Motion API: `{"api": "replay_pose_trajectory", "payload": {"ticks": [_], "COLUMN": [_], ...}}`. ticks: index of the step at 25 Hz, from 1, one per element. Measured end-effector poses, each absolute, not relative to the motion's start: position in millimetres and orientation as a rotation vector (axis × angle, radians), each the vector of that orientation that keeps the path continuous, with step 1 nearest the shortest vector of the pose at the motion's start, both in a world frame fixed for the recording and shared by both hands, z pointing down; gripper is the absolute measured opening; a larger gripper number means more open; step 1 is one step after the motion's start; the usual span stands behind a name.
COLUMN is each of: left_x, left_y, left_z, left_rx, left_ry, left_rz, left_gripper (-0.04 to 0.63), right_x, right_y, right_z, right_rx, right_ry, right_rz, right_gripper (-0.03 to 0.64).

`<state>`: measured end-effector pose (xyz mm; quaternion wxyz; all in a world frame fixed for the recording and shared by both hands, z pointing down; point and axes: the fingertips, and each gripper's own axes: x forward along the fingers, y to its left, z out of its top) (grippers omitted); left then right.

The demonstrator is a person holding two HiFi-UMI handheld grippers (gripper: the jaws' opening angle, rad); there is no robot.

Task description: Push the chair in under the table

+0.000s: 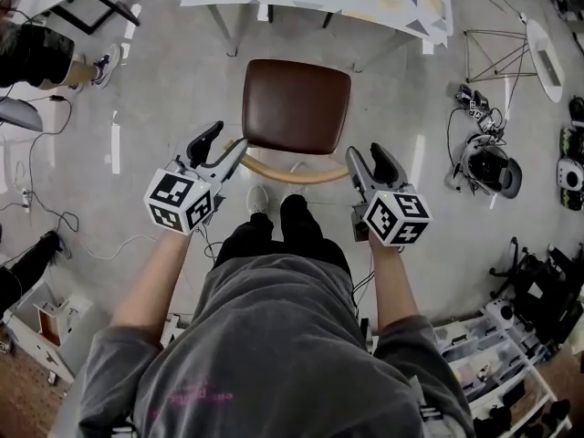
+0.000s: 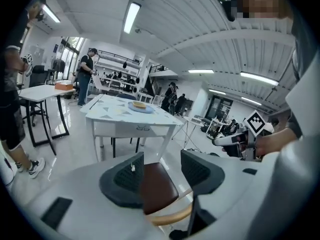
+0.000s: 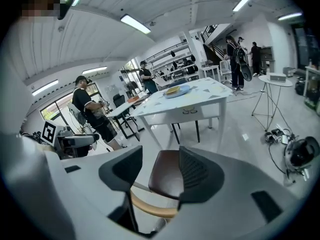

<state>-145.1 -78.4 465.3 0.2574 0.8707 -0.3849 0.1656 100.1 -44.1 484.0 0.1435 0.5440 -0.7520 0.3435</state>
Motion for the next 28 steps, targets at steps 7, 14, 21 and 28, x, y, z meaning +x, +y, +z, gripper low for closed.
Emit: {"api": "replay_pose_trajectory", "payload": {"ticks": [7,14,21,28], "left_x": [-157,-163,-186,-195], "left_y": [-68,-57,-48,-35], "left_z": [555,607,649,683], "left_rx": [2.172,2.084,1.930,1.788], "left_ry": [-1.011,-1.005,-1.049,-1.038], "left_rz": [0.615,0.712,0.784,0.813], "left_gripper": [0.229,0.229,0.230,0.238], "right_x": [113,129,148,152], "right_y": [-33,-17,-3,8], "right_z": [555,611,651,683], "right_rx": [1.529,1.509,1.521,1.527], "right_ry": [-2.011,-1.868,-1.723,-1.613], "right_rz": [1.140,1.216,1.292,1.414], "right_gripper": [0.214,0.213,0.214,0.215]}}
